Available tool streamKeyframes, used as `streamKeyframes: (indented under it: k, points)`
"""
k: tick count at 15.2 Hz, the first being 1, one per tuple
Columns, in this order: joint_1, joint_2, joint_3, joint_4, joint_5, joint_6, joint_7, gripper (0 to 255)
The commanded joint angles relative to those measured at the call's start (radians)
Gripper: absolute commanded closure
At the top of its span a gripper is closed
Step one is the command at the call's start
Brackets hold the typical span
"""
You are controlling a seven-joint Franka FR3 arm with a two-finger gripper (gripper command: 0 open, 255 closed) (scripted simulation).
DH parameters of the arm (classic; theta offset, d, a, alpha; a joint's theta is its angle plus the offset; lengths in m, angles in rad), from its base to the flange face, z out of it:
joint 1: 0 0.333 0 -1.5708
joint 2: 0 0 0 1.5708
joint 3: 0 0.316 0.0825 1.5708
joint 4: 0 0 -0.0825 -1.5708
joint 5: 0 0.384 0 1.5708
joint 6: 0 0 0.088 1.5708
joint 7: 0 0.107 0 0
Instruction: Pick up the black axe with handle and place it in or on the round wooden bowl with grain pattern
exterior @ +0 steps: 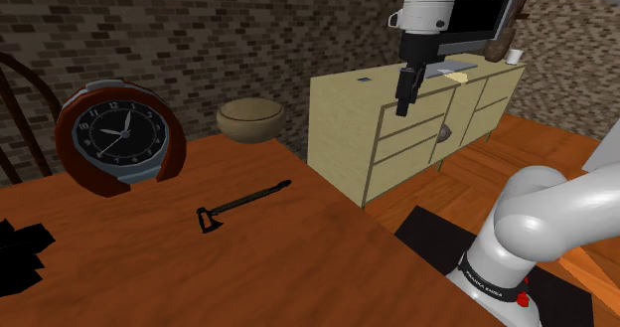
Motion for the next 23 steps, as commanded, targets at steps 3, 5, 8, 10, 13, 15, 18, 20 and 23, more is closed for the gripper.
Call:
streamKeyframes:
  k: [3,5,8,10,13,15,18,20,23]
  points:
    - [0.026,0.051,0.009,0.005,0.008,0.053,-0.038,0]
    - [0.051,0.104,0.02,0.013,0.017,0.104,-0.075,0]
    - [0.088,0.183,0.037,0.033,0.029,0.175,-0.131,0]
    - [0.112,0.236,0.05,0.049,0.036,0.218,-0.168,0]
    - [0.146,0.315,0.072,0.079,0.046,0.278,-0.223,0]
    - [0.168,0.367,0.088,0.102,0.051,0.314,-0.258,0]
    - [0.201,0.443,0.113,0.14,0.056,0.363,-0.31,0]
    - [0.222,0.493,0.131,0.167,0.058,0.393,-0.344,0]
    - [0.252,0.565,0.16,0.209,0.058,0.433,-0.393,0]
